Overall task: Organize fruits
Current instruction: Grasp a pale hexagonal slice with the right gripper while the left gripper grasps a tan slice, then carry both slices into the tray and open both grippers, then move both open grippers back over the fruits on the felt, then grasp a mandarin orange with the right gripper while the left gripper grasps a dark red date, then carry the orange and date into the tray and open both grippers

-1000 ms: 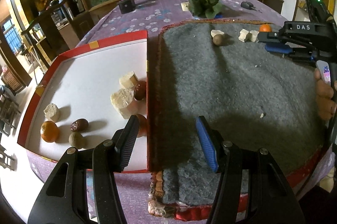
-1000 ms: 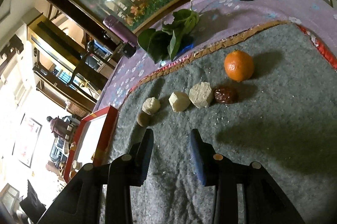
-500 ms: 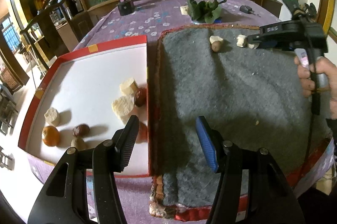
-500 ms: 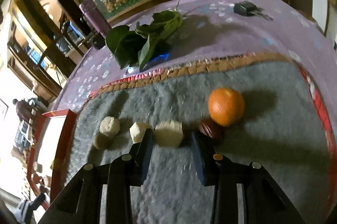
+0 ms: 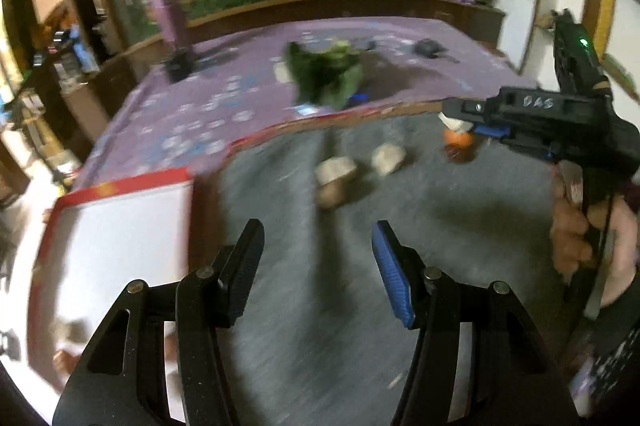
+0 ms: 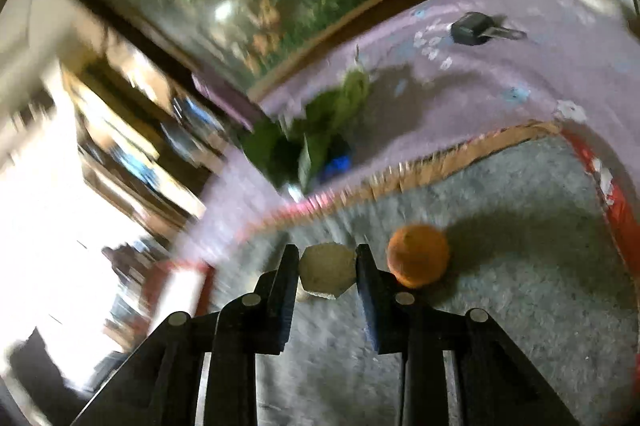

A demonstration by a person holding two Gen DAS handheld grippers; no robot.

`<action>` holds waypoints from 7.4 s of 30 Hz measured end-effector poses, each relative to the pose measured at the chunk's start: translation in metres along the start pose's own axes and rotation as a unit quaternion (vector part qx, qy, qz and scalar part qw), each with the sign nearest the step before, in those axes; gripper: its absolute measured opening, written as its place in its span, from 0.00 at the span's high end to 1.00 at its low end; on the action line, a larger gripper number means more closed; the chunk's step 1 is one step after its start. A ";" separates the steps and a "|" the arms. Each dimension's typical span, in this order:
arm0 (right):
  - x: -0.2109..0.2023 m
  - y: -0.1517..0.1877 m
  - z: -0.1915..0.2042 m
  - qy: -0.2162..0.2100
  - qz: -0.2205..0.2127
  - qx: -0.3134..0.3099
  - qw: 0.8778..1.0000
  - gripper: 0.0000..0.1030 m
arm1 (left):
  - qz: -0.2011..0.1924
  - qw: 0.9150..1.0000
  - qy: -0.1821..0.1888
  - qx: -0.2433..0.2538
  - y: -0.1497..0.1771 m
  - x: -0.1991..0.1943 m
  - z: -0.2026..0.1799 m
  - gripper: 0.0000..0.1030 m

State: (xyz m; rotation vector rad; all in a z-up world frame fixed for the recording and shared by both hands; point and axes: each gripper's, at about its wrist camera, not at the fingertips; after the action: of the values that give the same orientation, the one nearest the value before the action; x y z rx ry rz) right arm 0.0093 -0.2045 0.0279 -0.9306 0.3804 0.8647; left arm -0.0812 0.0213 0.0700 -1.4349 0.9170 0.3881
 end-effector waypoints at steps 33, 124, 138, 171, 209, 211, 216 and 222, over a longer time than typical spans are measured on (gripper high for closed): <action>-0.001 -0.014 -0.030 -0.045 0.006 0.104 0.994 0.73 | 0.071 0.995 0.050 0.049 -0.053 0.122 -0.025 0.76; 0.032 0.063 0.149 -0.011 -0.011 -0.121 0.993 0.58 | -0.080 0.964 -0.213 -0.136 0.080 -0.135 0.123 0.43; -0.058 0.010 0.034 0.013 -0.075 -0.028 0.997 0.57 | -0.057 0.985 -0.151 -0.060 0.042 -0.095 0.066 0.43; 0.030 -0.011 -0.009 0.150 0.044 -0.057 0.986 0.67 | 0.024 0.998 -0.055 -0.005 0.002 0.009 0.004 0.43; -0.010 -0.040 -0.066 0.082 0.015 0.091 0.992 0.67 | 0.049 0.997 0.060 -0.016 -0.054 0.127 -0.077 0.75; -0.009 -0.040 -0.064 0.078 0.014 0.087 0.993 0.67 | 0.048 0.997 0.062 -0.012 -0.052 0.122 -0.076 0.75; -0.009 -0.039 -0.054 0.059 0.010 0.068 0.996 0.67 | 0.031 0.998 0.053 0.002 -0.044 0.093 -0.071 0.75; -0.005 -0.037 -0.046 0.047 0.009 0.048 0.998 0.67 | -0.003 0.999 0.035 0.011 -0.023 0.040 -0.056 0.75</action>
State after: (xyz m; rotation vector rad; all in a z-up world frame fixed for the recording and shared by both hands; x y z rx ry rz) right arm 0.0386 -0.2555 0.0248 -0.8821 0.5084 0.8132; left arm -0.0569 -0.0465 0.0631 -1.4379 0.9693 0.3233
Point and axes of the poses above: each gripper's, at about its wrist camera, not at the fingertips, and x roughly the way its jaws point, z to its left, y to its underside, and after that the axes turned 14 degrees about y, right-handed
